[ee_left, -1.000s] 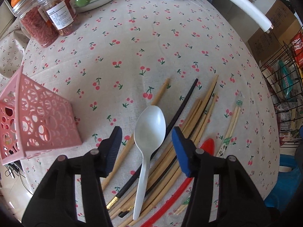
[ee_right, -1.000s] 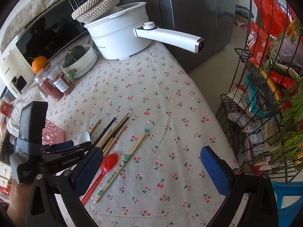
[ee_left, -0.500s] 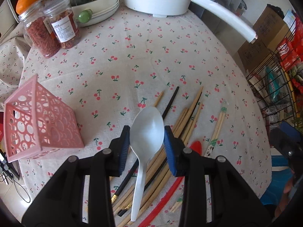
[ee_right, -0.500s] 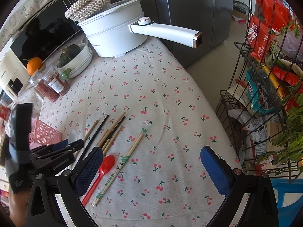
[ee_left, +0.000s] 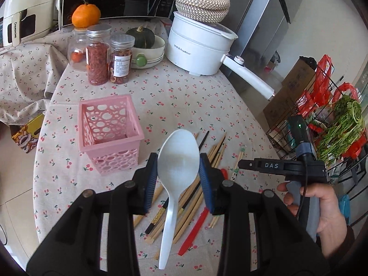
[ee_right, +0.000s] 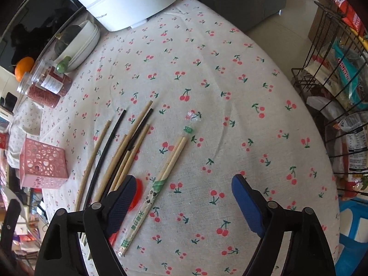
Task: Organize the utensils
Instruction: 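Lift the white spoon into the pink basket with left while right grasps green-patterned chopsticks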
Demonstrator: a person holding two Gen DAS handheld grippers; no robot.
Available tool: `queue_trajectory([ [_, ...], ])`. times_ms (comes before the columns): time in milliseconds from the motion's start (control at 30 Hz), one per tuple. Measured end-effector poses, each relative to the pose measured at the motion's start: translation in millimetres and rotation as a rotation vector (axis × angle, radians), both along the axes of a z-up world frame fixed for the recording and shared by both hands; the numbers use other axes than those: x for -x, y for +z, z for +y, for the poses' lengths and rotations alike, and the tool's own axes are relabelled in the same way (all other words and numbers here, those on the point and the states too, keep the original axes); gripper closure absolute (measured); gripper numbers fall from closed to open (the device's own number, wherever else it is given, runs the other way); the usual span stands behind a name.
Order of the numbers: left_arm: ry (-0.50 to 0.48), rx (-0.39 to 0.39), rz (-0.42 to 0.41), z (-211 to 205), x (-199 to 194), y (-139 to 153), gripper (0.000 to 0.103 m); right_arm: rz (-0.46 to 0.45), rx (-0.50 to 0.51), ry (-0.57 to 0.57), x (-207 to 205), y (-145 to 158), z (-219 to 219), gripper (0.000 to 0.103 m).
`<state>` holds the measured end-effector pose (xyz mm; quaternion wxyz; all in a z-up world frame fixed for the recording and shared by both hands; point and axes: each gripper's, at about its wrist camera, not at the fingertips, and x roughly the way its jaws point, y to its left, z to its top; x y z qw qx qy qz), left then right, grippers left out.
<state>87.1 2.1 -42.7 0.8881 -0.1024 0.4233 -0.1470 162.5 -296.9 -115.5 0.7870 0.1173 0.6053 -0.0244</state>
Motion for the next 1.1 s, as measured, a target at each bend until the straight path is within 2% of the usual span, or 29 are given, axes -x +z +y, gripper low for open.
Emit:
queue_trajectory([
  [67, 0.005, 0.001, -0.006, 8, 4, -1, 0.066, 0.014, 0.022, 0.006, -3, -7, 6, 0.035],
  [133, 0.011, 0.017, -0.007, 16, 7, -1, 0.066, -0.005, 0.068, 0.015, -6, -8, 13, 0.039],
  [200, 0.019, 0.031, -0.018, 23, 9, 1, 0.066, -0.016, 0.104, 0.032, -8, -9, 22, 0.048],
  [333, 0.031, 0.039, -0.054, 32, 15, 8, 0.066, -0.037, 0.254, 0.067, -10, -12, 41, 0.061],
  [400, 0.039, 0.053, -0.074, 38, 17, 10, 0.066, -0.047, 0.246, 0.077, -11, -11, 44, 0.081],
  [500, 0.066, 0.089, -0.126, 47, 18, 17, 0.066, -0.053, 0.233, 0.07, -15, -10, 42, 0.094],
  [667, 0.156, 0.143, -0.328, 62, 22, 36, 0.066, -0.088, 0.172, 0.023, -17, -7, 36, 0.098],
  [833, 0.239, 0.169, -0.514, 68, 12, 44, 0.066, -0.185, 0.139, 0.027, -7, 18, 35, 0.098],
  [933, 0.29, 0.172, -0.566, 69, 1, 45, 0.066, -0.238, 0.103, 0.041, 0, 33, 36, 0.098],
  [1100, 0.342, 0.085, -0.648, 60, -13, 47, 0.066, -0.278, 0.042, 0.064, 10, 49, 41, 0.098],
])
